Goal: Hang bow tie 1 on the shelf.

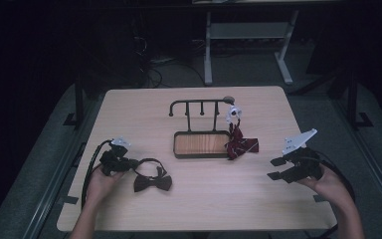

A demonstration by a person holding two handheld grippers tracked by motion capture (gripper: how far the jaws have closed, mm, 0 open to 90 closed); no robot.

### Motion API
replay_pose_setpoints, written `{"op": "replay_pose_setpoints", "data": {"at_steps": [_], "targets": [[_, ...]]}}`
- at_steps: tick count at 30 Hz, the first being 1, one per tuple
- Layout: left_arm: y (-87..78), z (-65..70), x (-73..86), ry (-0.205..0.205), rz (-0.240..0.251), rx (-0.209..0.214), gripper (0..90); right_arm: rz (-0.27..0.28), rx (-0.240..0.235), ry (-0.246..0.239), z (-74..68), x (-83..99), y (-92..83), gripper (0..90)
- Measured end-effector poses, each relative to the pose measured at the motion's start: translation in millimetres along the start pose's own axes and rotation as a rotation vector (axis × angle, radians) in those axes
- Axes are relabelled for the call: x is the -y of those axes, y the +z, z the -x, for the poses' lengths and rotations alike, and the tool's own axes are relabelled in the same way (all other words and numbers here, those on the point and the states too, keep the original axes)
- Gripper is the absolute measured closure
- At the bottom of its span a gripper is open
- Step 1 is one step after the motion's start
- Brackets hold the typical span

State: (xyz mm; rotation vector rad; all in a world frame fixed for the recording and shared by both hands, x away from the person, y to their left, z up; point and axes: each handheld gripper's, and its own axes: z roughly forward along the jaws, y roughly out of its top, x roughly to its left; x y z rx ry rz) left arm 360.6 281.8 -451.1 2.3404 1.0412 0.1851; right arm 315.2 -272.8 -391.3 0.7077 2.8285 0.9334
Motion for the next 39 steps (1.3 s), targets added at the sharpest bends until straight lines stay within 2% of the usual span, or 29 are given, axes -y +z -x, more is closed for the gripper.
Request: {"op": "replay_pose_setpoints", "data": {"at_steps": [9,16,21,24,27,33,34,36,39], "targets": [[-2.2,4.0,-1.2,0.037,-0.017,0.011,89.7,-0.001,-0.001,0.005,-0.1,0.8,0.5,46.3],[-15.8,12.8,-6.2,0.078,0.005,0.059,89.7,0.001,-0.009,0.014,0.7,2.9,0.7,46.0],[-24.6,22.7,-12.5,0.119,0.021,0.072,89.7,0.004,-0.004,0.014,1.0,3.3,0.2,44.9],[-31.8,25.1,-17.3,0.154,0.009,0.086,89.7,0.009,-0.007,0.017,0.9,3.2,-0.1,44.8],[-39.5,27.0,-21.5,0.173,0.019,0.099,89.5,0.012,-0.009,0.014,1.7,3.6,0.0,44.8],[-49.2,29.6,-26.5,0.204,0.004,0.135,89.5,0.014,-0.007,0.016,2.0,4.3,-0.4,45.0],[-50.4,31.0,-26.7,0.194,0.013,0.14,89.5,0.013,-0.007,0.021,1.9,4.3,-0.8,45.0],[-54.6,31.1,-28.4,0.214,0.01,0.146,89.5,0.012,-0.007,0.018,2.1,4.9,-0.2,45.0],[-59.6,33.8,-31.1,0.215,0.022,0.162,89.6,0.009,-0.011,0.018,2.3,5.0,0.7,44.9]]}}
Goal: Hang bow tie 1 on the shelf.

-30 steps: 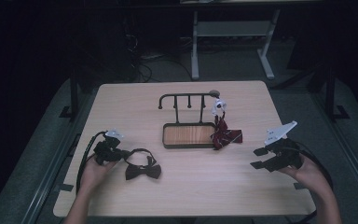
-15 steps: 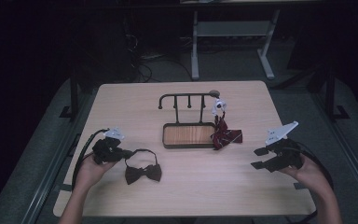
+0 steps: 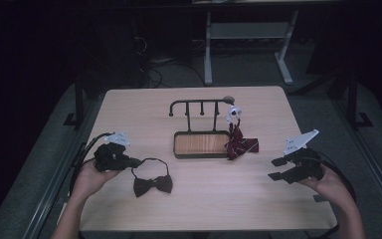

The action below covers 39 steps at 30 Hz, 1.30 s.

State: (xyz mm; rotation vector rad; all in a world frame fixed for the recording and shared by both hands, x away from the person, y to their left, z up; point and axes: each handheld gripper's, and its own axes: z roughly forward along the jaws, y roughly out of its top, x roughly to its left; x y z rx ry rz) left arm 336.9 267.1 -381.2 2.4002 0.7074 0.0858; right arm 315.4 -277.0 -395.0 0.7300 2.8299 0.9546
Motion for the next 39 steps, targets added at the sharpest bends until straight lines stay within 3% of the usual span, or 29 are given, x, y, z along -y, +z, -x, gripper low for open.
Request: {"op": "replay_pose_setpoints", "data": {"at_steps": [15,31,39], "targets": [[-28.3,10.4,-29.3,0.081,-0.008,0.025,89.6,0.001,0.005,0.004,0.3,-0.6,2.0,41.3],[-45.0,17.4,-59.0,0.13,-0.029,0.042,89.6,0.004,0.009,0.01,1.3,-0.7,2.7,36.7],[-50.6,12.7,-72.6,0.147,-0.04,0.06,89.6,0.008,0.015,0.016,2.1,-0.9,2.9,34.8]]}}
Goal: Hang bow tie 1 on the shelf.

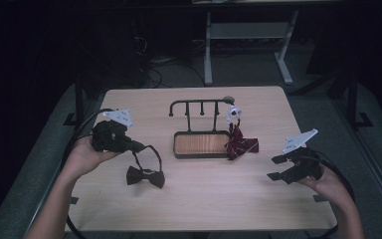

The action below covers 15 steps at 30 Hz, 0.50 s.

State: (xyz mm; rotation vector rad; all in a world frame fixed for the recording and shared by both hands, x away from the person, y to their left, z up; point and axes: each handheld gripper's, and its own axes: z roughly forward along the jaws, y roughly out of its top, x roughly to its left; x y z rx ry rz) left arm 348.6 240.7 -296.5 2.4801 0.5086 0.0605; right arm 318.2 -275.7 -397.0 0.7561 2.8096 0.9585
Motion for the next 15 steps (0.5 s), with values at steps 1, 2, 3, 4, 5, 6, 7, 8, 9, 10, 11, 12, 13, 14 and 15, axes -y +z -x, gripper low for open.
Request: {"op": "replay_pose_setpoints", "data": {"at_steps": [1,2,3,4,5,6,7,8,9,10,11,12,13,14,15], "targets": [[-0.1,-0.7,-1.3,0.002,-0.006,0.002,89.6,0.0,-0.002,0.001,-0.1,0.0,0.2,35.1],[-0.1,-2.2,-2.7,0.005,-0.005,0.006,89.6,-0.001,-0.003,0.001,-0.1,-0.1,0.3,35.2],[-0.2,-2.8,-3.6,0.003,-0.007,0.009,89.6,-0.002,-0.002,0.001,-0.1,-0.1,0.5,35.2],[-0.5,-3.9,-5.3,0.007,-0.009,0.011,89.6,-0.003,-0.001,0.001,0.0,-0.1,0.5,35.2],[-0.6,-4.0,-6.4,0.003,-0.011,0.011,89.6,-0.003,-0.001,0.002,0.3,0.0,0.5,35.1],[-1.0,-4.7,-8.0,0.007,-0.014,0.011,89.6,-0.003,-0.001,0.002,0.4,0.1,0.4,35.2],[-1.5,-5.1,-9.6,0.01,-0.02,0.012,89.6,-0.001,-0.002,0.002,0.5,0.1,0.3,35.2],[-1.9,-5.7,-11.2,0.015,-0.021,0.012,89.6,0.0,-0.002,0.002,0.5,0.2,0.1,35.3],[-2.3,-5.9,-12.8,0.014,-0.019,0.014,89.6,0.001,-0.004,0.001,0.7,0.2,-0.1,35.7],[-2.7,-6.3,-14.3,0.016,-0.019,0.017,89.6,0.0,-0.005,0.002,0.7,0.3,-0.2,35.8],[-2.9,-6.5,-15.9,0.018,-0.02,0.017,89.6,0.0,-0.005,0.0,0.7,0.3,0.0,35.9],[-3.0,-6.9,-17.5,0.022,-0.025,0.015,89.6,-0.001,-0.006,0.001,0.5,0.1,0.1,35.9],[-2.9,-7.0,-18.8,0.021,-0.026,0.015,89.7,-0.003,-0.005,0.0,0.4,0.0,0.4,35.9],[-3.0,-7.2,-20.3,0.023,-0.032,0.015,89.6,-0.004,-0.006,0.0,0.2,-0.1,0.6,35.9],[-3.3,-7.4,-21.6,0.026,-0.035,0.012,89.6,-0.006,-0.006,-0.002,0.2,-0.2,0.8,35.9]]}}
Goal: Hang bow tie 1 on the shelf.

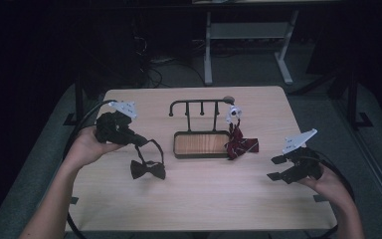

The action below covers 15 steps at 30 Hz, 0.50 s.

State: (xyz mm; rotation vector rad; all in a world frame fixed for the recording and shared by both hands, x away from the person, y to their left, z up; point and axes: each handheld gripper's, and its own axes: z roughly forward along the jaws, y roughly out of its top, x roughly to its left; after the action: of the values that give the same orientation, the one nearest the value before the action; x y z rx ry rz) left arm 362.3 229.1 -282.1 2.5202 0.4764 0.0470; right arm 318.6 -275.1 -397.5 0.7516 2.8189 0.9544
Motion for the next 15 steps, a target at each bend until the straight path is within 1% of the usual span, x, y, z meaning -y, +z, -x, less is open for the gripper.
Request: {"op": "replay_pose_setpoints", "data": {"at_steps": [1,2,3,4,5,6,9,15], "targets": [[-0.4,-0.4,-1.2,0.0,0.0,0.0,89.6,0.001,0.001,-0.003,0.1,0.0,0.2,35.9],[-1.5,-1.5,-2.5,0.012,-0.006,0.001,89.6,0.0,0.003,-0.003,0.2,-0.1,0.1,35.9],[-1.2,-1.2,-3.5,0.0,0.002,0.001,89.6,0.0,0.002,-0.003,0.2,0.0,0.0,35.9],[-2.4,-2.4,-4.8,0.007,-0.006,0.001,89.6,0.002,0.001,-0.002,0.4,0.1,0.0,35.9],[-2.3,-3.1,-6.0,-0.001,0.006,0.008,89.6,0.001,-0.001,0.001,0.3,0.0,0.0,35.9],[-2.3,-3.4,-6.7,-0.006,0.008,0.01,89.6,0.001,-0.001,-0.003,0.3,0.1,0.3,35.9],[-2.0,-4.2,-10.1,-0.001,-0.004,0.01,89.6,0.0,0.0,-0.007,0.2,-0.1,0.7,35.8],[-3.3,-5.1,-15.9,0.008,0.0,0.019,89.6,0.002,0.002,-0.001,0.0,0.1,-0.3,35.7]]}}
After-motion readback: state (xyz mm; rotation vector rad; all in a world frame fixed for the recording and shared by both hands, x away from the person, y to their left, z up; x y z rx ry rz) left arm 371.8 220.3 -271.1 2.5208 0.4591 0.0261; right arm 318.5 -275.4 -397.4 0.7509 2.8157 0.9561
